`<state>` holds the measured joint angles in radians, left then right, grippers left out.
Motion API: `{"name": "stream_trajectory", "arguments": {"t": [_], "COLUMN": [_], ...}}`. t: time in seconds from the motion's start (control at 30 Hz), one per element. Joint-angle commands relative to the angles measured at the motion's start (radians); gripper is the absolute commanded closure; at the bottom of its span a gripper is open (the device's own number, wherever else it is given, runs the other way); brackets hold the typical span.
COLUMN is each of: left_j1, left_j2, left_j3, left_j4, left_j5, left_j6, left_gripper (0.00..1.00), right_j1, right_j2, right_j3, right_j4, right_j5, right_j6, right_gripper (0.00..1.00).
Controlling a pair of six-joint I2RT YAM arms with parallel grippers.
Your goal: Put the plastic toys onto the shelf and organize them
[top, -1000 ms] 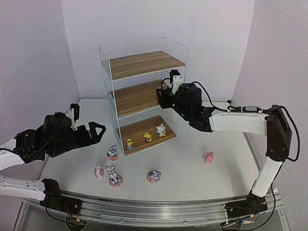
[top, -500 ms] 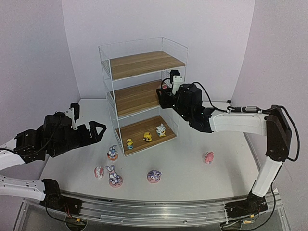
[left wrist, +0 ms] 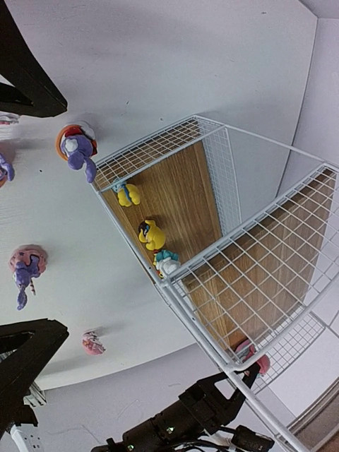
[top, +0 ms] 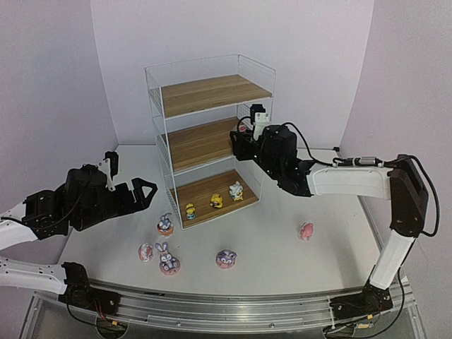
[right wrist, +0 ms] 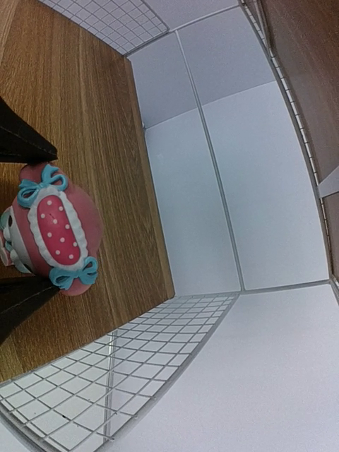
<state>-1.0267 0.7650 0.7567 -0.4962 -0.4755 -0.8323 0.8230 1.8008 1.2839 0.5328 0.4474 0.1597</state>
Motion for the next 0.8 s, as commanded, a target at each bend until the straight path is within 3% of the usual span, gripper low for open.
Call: {"name": "stream_trajectory", "arguments": {"t": [0.0,0.27,0.43,0.77], "left_j1": [-0.001,0.000,-0.001,-0.001], "left_j2": [-0.007,-0.012,-0.015,-0.023], "left_j3": [0.000,-0.004,-0.006,-0.010], "left_j4": [0.028,0.027,0.027,0.030], "left_j5": [-0.021,-0.018,-0.017,-0.009], "left_j6": [0.022,0.022,0.021,0.021], "left_gripper": [0.00,0.00,0.00,0.00], "right_j1": [-0.005,-0.005,-0.004,-0.004], "right_j2": [-0.025,-0.037,-0.054,-0.135], "right_j3": [-0.007,-0.011,-0.017,-0.045], "right_j4": [0.050,0.049,0.050,-0.039], "right_j5": [0.012,0.011,0.014,-0.011], "right_j6": [0.015,0.015,0.012,0.023], "right_gripper": [0.43,0.32,0.11,0.05]}}
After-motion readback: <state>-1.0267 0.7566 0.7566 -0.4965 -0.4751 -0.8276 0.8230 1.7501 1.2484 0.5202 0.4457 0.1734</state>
